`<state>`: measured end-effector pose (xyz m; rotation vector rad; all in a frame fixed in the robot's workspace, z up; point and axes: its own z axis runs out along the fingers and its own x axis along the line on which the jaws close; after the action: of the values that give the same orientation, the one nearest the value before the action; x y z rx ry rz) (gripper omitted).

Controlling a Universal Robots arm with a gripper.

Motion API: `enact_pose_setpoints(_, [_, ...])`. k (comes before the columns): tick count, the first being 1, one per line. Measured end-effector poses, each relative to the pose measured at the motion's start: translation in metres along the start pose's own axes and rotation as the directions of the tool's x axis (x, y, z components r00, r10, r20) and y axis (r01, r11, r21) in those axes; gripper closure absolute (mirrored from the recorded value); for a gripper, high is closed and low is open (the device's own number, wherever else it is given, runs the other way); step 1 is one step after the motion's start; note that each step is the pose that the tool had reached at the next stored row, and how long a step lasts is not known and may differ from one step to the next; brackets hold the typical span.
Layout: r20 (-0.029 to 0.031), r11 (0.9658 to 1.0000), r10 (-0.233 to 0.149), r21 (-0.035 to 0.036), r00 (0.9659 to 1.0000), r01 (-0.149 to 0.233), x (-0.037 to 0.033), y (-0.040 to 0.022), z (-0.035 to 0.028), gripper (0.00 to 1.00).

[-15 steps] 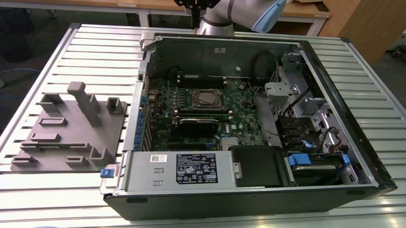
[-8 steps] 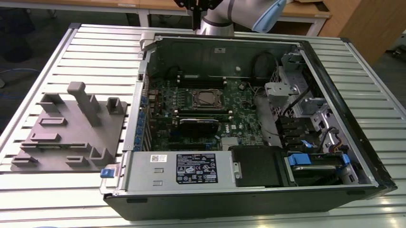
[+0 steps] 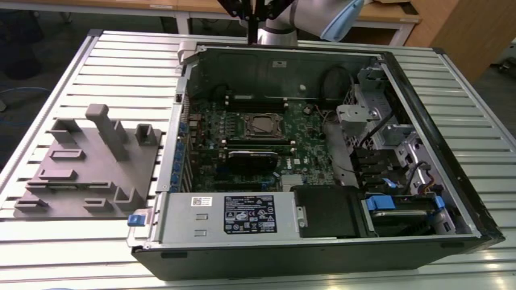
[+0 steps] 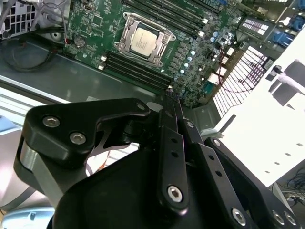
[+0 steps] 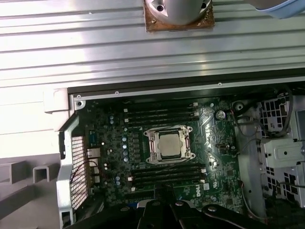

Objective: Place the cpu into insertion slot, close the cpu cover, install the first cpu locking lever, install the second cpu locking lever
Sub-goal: 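Install the second cpu locking lever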

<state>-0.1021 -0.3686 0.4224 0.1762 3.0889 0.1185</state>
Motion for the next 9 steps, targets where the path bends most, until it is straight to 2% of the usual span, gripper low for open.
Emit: enact_pose_setpoints(9, [0.0001,1.0,0.0,0.0,1.0,0.0,-0.0007,-0.0051,0.0132,0.9])
